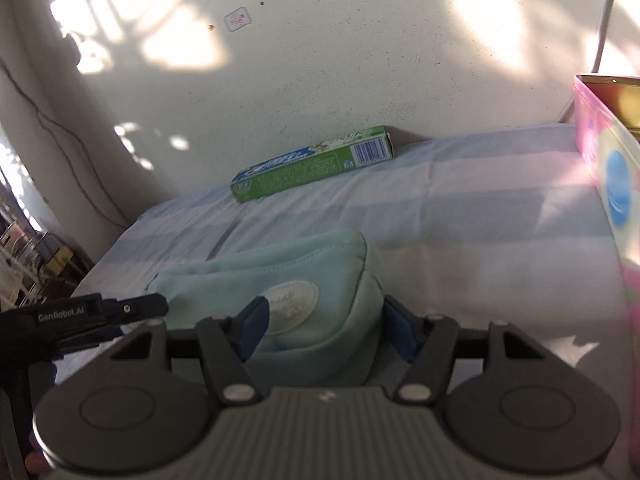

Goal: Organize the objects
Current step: 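Grasp the teal pencil pouch with the left gripper and lift it, then carry the teal pouch into the pink tin and open the left gripper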

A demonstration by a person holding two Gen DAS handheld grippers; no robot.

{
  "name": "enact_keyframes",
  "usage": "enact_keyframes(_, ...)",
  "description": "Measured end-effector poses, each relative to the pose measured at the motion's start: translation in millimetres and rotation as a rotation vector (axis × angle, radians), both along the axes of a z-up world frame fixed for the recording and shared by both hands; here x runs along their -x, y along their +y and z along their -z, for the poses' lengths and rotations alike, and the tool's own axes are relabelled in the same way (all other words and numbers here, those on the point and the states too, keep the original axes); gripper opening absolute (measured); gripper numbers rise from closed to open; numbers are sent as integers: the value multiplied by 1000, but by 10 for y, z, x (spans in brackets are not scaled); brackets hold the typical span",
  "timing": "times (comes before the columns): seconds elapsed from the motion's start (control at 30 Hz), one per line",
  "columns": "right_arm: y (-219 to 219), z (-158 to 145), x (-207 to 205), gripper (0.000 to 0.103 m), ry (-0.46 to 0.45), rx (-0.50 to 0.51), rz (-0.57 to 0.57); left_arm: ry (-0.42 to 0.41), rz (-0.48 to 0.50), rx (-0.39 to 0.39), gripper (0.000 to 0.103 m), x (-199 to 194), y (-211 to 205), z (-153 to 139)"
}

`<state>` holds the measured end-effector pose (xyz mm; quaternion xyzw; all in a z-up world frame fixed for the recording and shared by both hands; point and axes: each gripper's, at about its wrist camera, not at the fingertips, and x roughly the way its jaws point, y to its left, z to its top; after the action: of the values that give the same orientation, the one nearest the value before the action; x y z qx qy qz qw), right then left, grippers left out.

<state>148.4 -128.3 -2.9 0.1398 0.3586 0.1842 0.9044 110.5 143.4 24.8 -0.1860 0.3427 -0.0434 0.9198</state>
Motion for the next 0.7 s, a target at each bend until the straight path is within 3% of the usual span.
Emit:
enact_keyframes(0.17, -327, -22, 974, 63, -62, 30, -55, -37, 72, -15, 53, 689, -347, 60)
enact_keyframes(0.33, -867, -1, 1733, 68, -91, 23, 50, -61, 188, -54, 55, 1048, -974, 54)
enact_keyframes(0.53, -1357, 21, 2194, 72, -113, 77, 161, -96, 311, -103, 62, 1121, -1616, 94)
enact_keyframes(0.7, -1604, 124, 2411, 80, -138, 41, 228, -132, 363, -137, 65, 1225, -1868, 142)
